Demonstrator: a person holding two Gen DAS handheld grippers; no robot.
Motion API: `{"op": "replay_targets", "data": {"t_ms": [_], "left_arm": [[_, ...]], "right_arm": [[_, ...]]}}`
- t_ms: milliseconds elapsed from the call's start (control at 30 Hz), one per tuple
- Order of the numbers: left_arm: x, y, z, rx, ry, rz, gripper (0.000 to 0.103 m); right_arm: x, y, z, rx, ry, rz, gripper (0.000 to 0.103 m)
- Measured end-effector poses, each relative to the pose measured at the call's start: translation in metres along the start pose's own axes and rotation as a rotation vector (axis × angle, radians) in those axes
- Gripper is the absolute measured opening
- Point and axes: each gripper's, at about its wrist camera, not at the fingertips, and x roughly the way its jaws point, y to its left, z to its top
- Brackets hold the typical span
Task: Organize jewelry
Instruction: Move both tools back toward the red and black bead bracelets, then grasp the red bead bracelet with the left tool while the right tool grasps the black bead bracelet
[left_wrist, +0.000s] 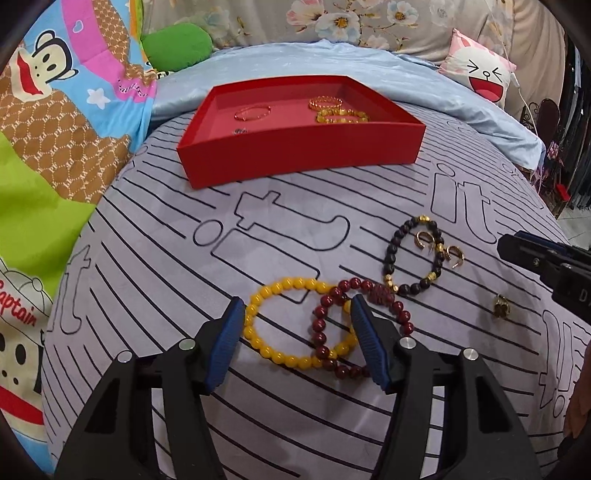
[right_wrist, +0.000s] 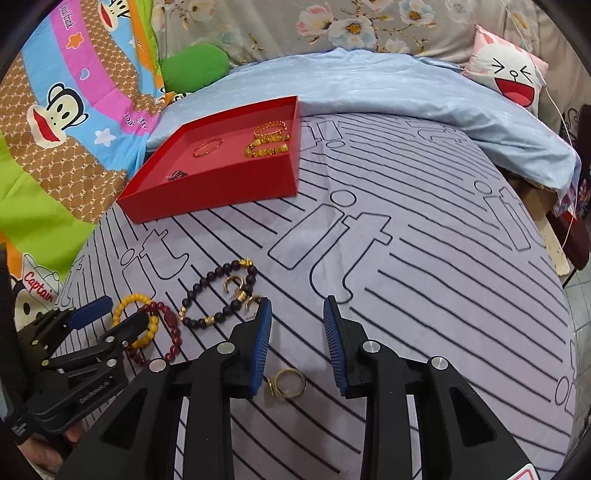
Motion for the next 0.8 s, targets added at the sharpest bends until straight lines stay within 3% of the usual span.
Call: {"op": "replay_targets", "data": {"t_ms": [333, 500, 800], "left_arm": [[0.001, -0.001, -0.005, -0.034, -0.002, -0.038, 0.031], [-0.001, 0.002, -0.006, -0.055, -0.009, -0.05, 0.011], [-0.007, 0.012, -0.014, -0.111, -0.05, -0.029, 0.009]], "right_arm": [[0.004, 0.007, -0.016, -0.008, 0.018, 0.012, 0.029], [0.003, 0.016, -0.017, -0.029, 0.017, 0.026, 0.029], [0.015, 0.043, -0.016, -0.057, 0.041, 0.079, 0.029]]}}
